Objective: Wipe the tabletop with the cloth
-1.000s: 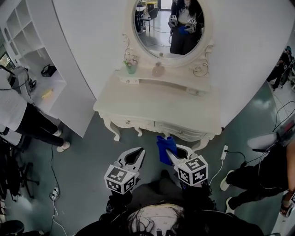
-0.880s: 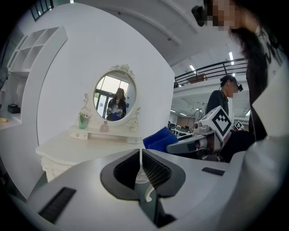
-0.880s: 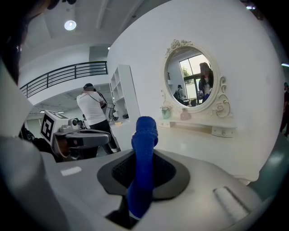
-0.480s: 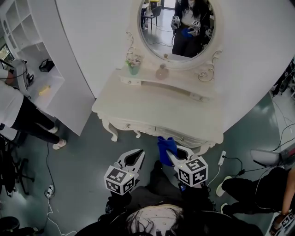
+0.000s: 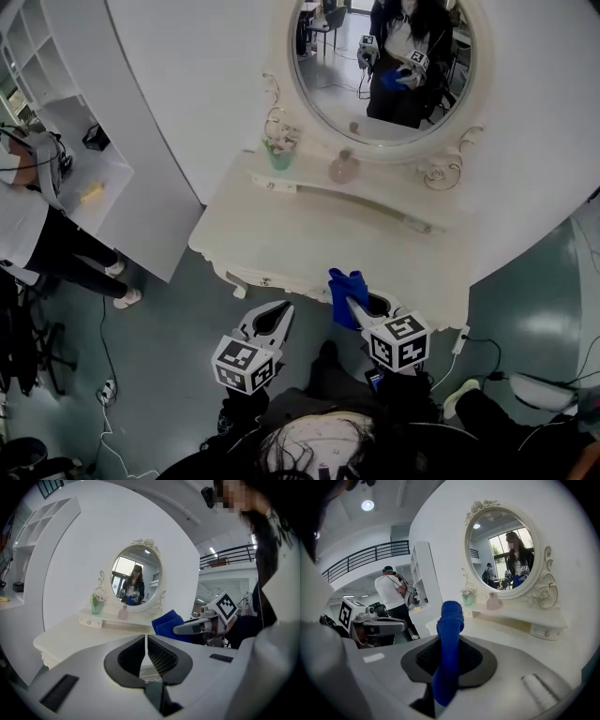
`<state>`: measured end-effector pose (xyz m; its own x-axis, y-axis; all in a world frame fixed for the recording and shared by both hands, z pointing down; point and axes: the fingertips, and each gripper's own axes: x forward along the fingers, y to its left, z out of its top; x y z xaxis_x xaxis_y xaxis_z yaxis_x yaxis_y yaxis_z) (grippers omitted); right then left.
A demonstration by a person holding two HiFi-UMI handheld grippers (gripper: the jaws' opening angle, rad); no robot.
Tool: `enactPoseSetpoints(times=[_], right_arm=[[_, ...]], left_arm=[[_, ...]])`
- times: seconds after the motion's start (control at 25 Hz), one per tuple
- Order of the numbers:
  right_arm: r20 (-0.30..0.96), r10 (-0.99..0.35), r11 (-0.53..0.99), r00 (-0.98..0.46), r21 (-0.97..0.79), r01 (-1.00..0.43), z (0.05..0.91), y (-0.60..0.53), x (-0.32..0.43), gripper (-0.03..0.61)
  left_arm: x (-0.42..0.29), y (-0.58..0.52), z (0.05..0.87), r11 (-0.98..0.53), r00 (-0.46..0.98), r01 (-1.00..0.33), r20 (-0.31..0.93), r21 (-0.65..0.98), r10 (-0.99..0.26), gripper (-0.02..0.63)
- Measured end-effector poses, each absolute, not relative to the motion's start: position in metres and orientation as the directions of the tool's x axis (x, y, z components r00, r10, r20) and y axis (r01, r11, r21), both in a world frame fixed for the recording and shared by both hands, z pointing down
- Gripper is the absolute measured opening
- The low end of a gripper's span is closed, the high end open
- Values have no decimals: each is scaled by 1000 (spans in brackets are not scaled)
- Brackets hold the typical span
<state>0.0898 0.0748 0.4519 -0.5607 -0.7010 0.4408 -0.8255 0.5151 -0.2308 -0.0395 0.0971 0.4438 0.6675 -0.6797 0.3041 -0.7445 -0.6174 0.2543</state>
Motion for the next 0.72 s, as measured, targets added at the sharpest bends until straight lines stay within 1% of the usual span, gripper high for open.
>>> enactPoseSetpoints(times=[0.4, 0.72], right_arm=[[428, -727, 483, -537, -237, -843, 451, -15, 137, 77], [411, -757, 451, -508, -234, -861, 456, -53, 169, 77]], left_arm=[[4, 13, 438, -649, 685, -726, 323, 226, -653, 0], [34, -24, 434, -682, 700, -706, 337, 192, -630, 0]])
